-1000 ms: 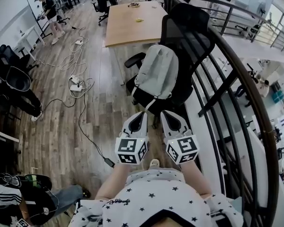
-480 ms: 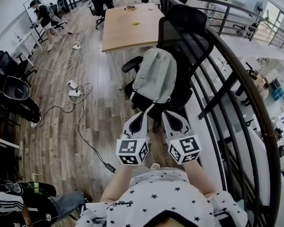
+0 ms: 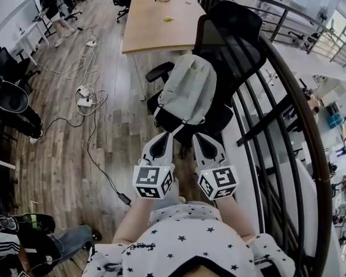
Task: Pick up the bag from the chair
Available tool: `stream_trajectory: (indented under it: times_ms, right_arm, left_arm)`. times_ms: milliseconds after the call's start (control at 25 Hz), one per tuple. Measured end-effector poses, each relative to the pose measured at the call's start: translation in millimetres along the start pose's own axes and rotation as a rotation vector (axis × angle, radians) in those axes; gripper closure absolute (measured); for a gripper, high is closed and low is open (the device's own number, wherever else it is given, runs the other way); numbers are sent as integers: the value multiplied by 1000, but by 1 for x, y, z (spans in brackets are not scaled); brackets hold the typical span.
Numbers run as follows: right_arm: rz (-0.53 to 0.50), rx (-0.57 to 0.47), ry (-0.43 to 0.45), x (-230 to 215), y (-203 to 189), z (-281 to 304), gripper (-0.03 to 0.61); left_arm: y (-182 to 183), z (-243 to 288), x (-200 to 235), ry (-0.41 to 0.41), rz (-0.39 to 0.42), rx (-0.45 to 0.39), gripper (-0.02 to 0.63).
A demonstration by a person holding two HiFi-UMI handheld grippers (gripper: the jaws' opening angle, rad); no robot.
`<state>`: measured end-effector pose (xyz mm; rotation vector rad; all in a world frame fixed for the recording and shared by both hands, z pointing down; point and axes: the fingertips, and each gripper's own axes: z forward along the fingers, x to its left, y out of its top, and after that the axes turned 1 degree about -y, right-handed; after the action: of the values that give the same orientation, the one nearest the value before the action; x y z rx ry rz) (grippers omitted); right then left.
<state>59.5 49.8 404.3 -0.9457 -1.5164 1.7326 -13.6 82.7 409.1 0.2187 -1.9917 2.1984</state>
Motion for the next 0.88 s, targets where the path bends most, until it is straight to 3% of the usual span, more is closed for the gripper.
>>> stream_trajectory:
  times_ms: [440, 880]
  right_arm:
    - [-63, -35, -91, -69, 20, 101, 583]
    - [-70, -44, -233, -141, 46, 225, 583]
  left_arm:
    - [13, 122, 58, -91, 9, 19, 601]
    - [50, 262, 119, -243, 67, 45, 601]
